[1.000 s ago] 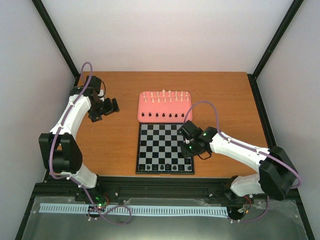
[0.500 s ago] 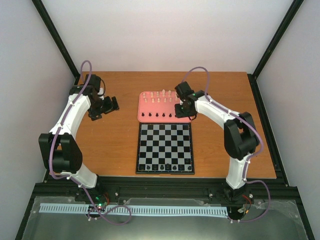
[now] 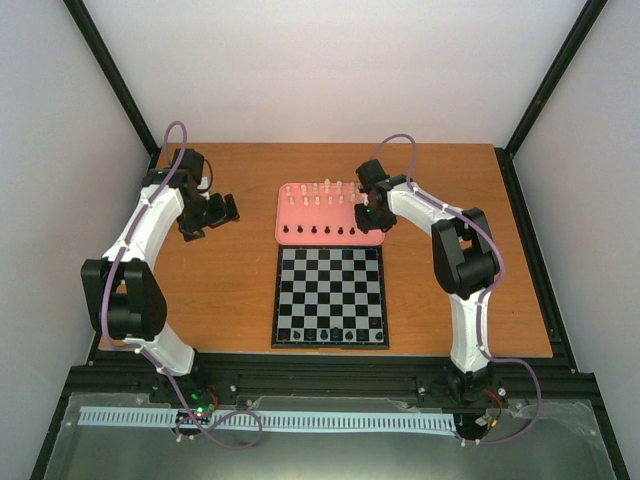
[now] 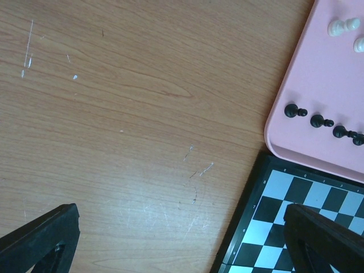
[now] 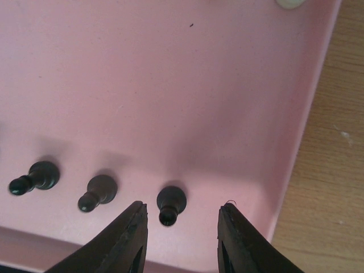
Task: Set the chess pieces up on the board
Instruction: Pick up the chess piece from the storage box, then place the chess piece on the chessboard.
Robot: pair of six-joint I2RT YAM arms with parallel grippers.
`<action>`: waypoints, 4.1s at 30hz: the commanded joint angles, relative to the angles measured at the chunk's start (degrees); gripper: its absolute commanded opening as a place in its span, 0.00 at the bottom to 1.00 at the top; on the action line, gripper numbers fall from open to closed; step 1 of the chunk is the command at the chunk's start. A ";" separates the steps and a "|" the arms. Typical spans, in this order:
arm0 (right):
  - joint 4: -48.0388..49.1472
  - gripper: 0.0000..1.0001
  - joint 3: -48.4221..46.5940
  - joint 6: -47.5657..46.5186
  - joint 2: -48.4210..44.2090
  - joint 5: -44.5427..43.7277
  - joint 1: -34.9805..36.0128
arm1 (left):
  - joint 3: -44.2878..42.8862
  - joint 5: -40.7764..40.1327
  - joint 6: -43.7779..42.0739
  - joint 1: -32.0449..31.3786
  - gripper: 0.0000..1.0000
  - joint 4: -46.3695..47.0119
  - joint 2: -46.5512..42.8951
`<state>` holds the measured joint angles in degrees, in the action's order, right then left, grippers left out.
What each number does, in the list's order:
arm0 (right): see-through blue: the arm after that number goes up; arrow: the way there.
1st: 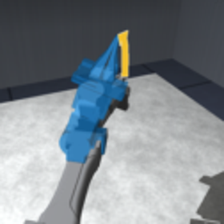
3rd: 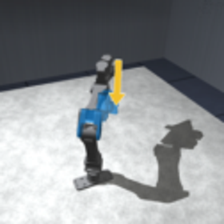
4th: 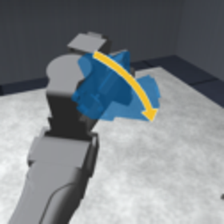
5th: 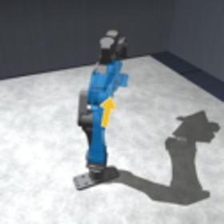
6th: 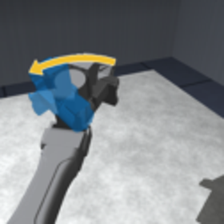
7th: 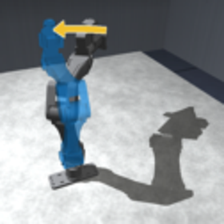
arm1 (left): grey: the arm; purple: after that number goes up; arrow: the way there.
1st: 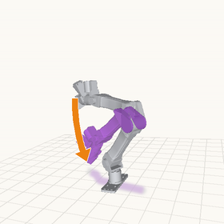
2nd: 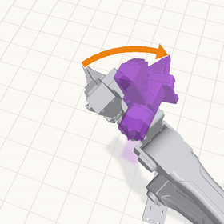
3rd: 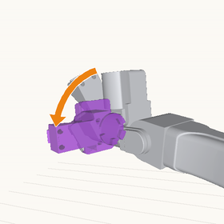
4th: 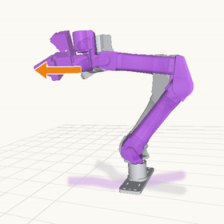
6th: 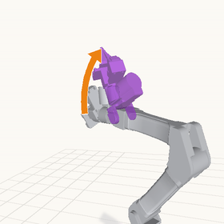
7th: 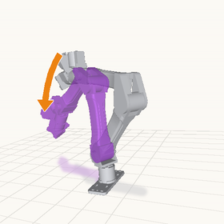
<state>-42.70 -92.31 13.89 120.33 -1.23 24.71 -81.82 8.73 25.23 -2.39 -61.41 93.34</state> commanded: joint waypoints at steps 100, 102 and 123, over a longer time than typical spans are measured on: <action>9.66 0.03 50.38 15.47 -44.24 3.55 26.51 | 3.62 1.29 -1.55 -0.39 1.00 2.62 -2.64; 9.93 0.03 50.50 15.44 -43.92 3.37 26.53 | 3.69 1.29 -1.57 -0.40 1.00 2.61 -2.65; 10.31 0.04 50.85 14.96 -41.46 3.53 26.53 | 4.81 1.10 -1.53 -0.34 1.00 2.70 -3.37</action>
<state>-33.39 -41.89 28.58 77.93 2.37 50.68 -76.99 9.65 24.62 -2.44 -59.51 91.74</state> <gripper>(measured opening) 0.069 0.999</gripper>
